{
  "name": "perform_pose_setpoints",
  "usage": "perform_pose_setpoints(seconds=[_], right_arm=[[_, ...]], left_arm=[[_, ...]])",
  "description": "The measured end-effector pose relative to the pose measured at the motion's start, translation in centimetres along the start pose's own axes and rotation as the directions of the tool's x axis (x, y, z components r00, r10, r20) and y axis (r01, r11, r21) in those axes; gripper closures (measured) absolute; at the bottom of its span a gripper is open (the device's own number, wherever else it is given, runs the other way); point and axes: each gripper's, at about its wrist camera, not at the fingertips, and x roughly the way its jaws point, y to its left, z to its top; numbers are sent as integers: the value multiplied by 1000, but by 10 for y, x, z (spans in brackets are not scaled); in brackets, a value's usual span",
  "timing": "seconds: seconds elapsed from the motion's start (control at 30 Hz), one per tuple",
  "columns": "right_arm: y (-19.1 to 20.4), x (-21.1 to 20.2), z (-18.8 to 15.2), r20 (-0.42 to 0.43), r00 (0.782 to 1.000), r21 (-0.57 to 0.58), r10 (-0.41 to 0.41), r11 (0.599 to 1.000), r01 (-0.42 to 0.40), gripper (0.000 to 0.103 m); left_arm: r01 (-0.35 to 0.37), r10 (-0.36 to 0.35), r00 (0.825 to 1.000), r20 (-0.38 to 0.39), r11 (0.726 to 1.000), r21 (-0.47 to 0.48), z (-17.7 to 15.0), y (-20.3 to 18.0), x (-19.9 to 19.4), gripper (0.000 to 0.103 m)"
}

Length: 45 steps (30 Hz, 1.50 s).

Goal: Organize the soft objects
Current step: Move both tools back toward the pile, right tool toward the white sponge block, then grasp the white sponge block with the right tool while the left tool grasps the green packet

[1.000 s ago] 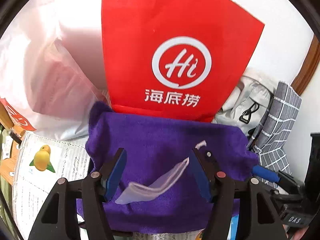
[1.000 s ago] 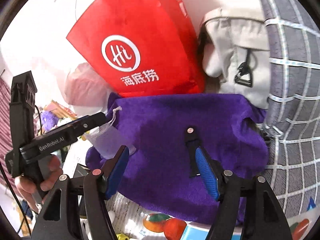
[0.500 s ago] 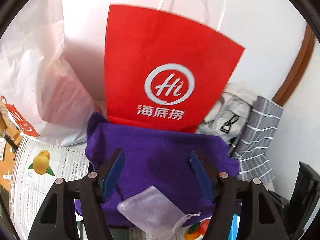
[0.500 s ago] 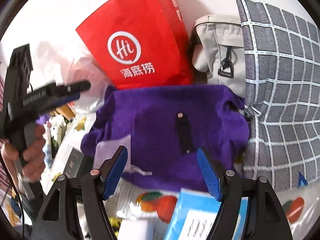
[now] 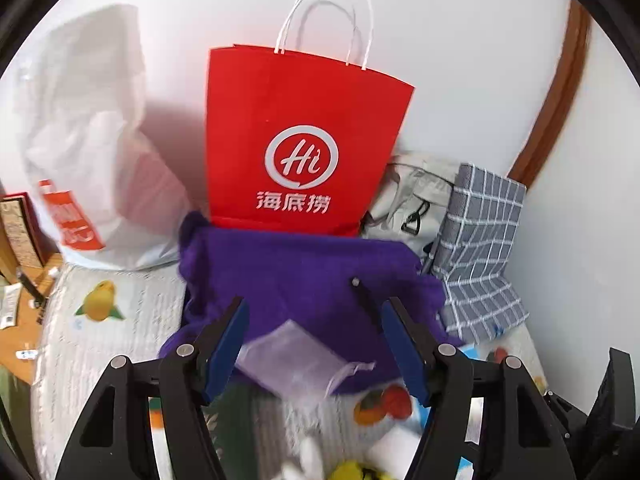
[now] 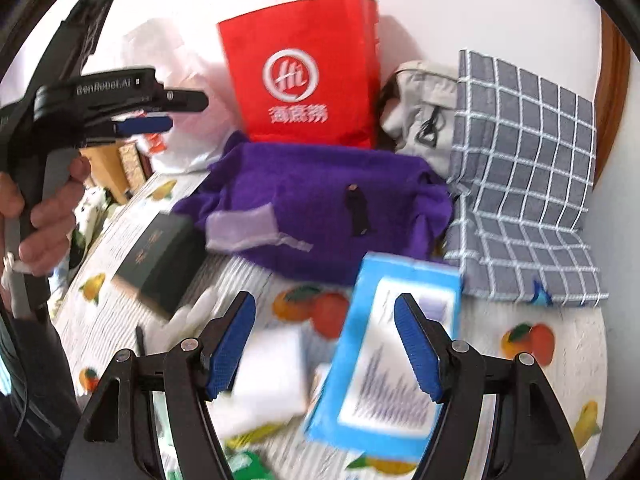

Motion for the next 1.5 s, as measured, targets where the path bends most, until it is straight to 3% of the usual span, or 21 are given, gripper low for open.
perform_pose_setpoints(seconds=[0.2,0.27,0.4,0.63,0.93,1.17,1.5], right_arm=[[27,-1,-44,-19,1000,-33,6,999,-7,32],[33,0,-52,-8,1000,-38,18,999,-18,32],[45,11,-51,-5,999,-86,-39,996,39,32],[54,51,-52,-68,989,-182,-131,976,117,52],[51,7,-55,31,998,-121,-48,991,52,55],[43,-52,-83,108,994,-71,0,997,8,54],[9,-66,-139,72,995,-5,-73,997,73,54]], left_arm=[[-18,18,1000,-8,1000,-3,-46,15,-35,37],[-20,20,1000,-16,1000,-16,-61,21,-42,37],[-8,7,1000,-23,999,-43,-99,36,-61,37],[3,-7,999,-44,997,-78,-146,52,-76,37],[11,-20,996,-86,994,-106,-176,56,-70,37],[0,-18,991,-132,991,-137,-195,52,-61,37],[-10,-12,976,-217,995,-99,-225,19,-43,37]])
